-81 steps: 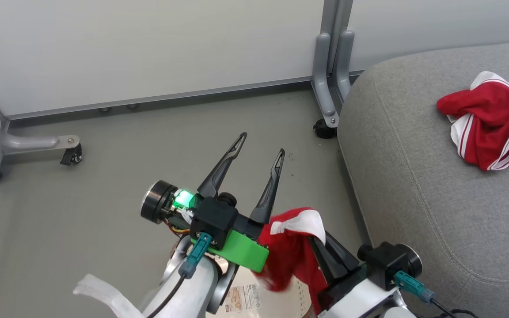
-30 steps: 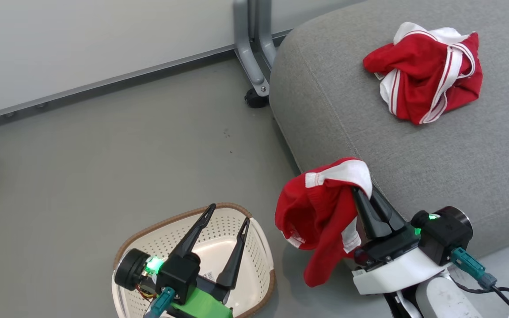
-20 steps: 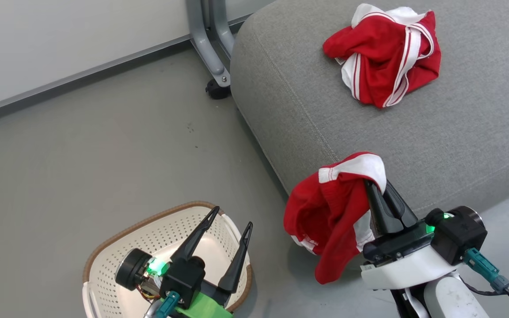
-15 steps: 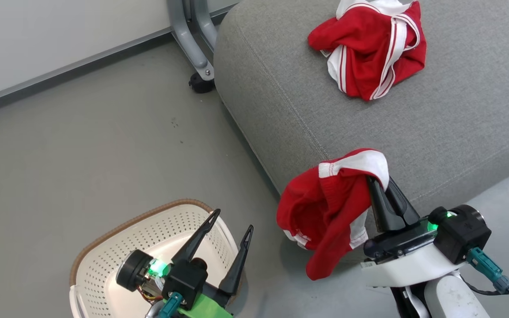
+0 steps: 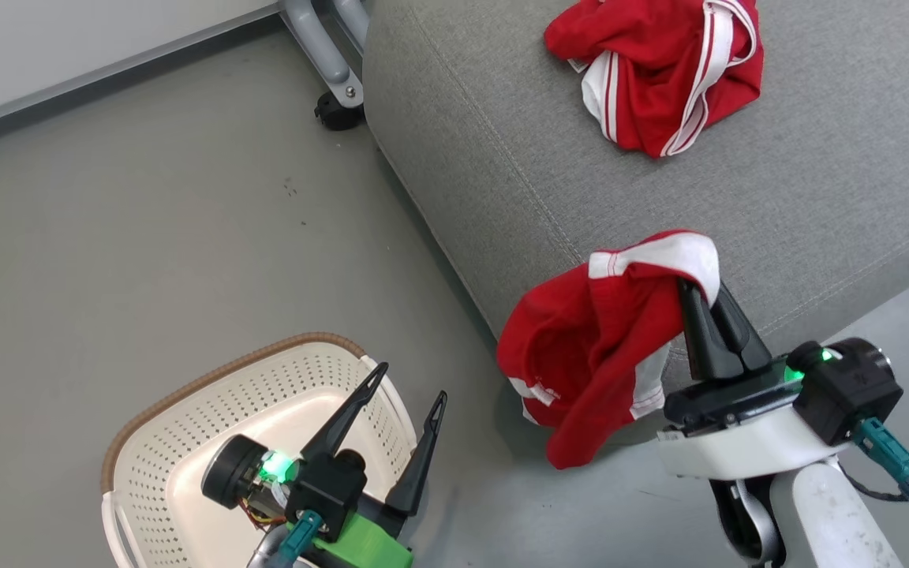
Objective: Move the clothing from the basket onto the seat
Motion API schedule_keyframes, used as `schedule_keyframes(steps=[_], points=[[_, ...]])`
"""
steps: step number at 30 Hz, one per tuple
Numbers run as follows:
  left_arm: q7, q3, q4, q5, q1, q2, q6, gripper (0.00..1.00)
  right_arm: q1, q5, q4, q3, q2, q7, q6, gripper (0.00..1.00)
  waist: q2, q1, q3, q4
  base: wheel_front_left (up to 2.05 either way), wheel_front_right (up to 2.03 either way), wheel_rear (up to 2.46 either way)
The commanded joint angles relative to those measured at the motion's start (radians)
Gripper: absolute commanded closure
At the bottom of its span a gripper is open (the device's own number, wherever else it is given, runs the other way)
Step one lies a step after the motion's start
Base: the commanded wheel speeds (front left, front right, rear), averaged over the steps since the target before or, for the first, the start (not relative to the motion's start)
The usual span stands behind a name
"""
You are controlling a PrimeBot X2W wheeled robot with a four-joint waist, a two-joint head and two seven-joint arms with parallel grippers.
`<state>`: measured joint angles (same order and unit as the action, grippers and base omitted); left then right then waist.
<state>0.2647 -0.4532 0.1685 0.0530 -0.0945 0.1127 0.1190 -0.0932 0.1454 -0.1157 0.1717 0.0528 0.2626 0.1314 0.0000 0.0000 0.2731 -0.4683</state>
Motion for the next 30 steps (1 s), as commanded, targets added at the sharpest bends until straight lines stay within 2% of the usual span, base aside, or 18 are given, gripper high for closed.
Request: schedule_keyframes(steps=[1,4,10,14,19,23,27,30], points=[[-0.001,0.002,0.000,0.001,-0.026,0.005,0.004,0.00,-0.045,-0.010,-0.003,-0.005,-0.001,0.003,-0.001,1.00,0.0000,0.0000,0.029,0.019,0.00,0.00,0.00],[-0.001,-0.003,0.000,-0.004,-0.040,0.010,0.004,0.00,-0.119,-0.009,-0.003,-0.018,-0.001,0.003,-0.001,1.00,0.0000,0.0000,0.065,0.036,0.00,0.00,0.00],[-0.001,-0.005,-0.002,-0.005,-0.101,0.026,0.008,0.00,-0.371,-0.019,0.009,-0.081,0.010,0.003,-0.001,1.00,0.0000,0.0000,0.167,0.077,0.00,0.00,0.00],[-0.001,0.004,-0.024,0.025,-0.149,0.029,0.011,0.00,-0.577,0.006,0.051,-0.166,0.057,0.003,-0.002,1.00,0.0000,0.0000,0.260,0.108,0.00,0.00,0.00],[-0.001,-0.029,-0.041,0.019,-0.221,0.073,0.012,0.00,-0.853,0.035,0.140,-0.282,0.159,0.003,-0.001,1.00,0.0000,0.0000,0.372,0.140,0.00,0.00,0.00],[-0.001,-0.018,-0.049,0.017,-0.276,0.097,0.012,0.00,-1.038,0.052,0.212,-0.358,0.237,0.003,-0.001,1.00,0.0000,0.0000,0.440,0.154,0.00,0.00,0.00],[-0.001,-0.011,-0.055,0.008,-0.312,0.118,0.013,0.00,-1.138,0.047,0.299,-0.406,0.306,0.003,-0.001,1.00,0.0000,0.0000,0.486,0.158,0.00,0.00,0.00],[-0.001,-0.011,-0.052,0.006,-0.326,0.129,0.013,0.00,-1.146,0.038,0.353,-0.439,0.339,0.003,-0.001,1.00,0.0000,0.0000,0.502,0.157,0.00,0.00,0.00]])
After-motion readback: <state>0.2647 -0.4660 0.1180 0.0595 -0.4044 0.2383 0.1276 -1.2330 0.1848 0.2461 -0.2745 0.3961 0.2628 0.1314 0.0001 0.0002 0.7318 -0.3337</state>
